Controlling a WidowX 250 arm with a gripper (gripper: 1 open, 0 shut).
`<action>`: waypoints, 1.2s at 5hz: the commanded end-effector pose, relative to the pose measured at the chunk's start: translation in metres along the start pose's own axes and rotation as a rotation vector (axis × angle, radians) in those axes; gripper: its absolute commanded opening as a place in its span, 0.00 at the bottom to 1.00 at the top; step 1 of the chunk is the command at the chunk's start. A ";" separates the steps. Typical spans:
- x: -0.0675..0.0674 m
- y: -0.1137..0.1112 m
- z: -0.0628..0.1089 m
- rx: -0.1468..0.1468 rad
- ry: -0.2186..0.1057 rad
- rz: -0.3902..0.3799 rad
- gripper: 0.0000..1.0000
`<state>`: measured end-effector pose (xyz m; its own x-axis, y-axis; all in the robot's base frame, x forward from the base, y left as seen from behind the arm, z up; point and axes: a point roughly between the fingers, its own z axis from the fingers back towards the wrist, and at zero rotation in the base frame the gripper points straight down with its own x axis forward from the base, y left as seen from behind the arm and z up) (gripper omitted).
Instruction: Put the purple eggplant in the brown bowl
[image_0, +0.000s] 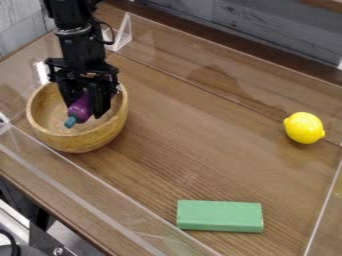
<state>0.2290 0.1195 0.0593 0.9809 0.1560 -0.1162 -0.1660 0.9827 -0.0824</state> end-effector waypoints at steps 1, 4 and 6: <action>0.008 0.001 0.013 0.024 -0.049 -0.005 0.00; 0.009 -0.002 0.011 0.027 -0.041 0.008 1.00; 0.012 -0.007 0.021 0.020 -0.058 0.020 1.00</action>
<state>0.2345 0.1137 0.0623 0.9750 0.1833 -0.1255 -0.1941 0.9777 -0.0805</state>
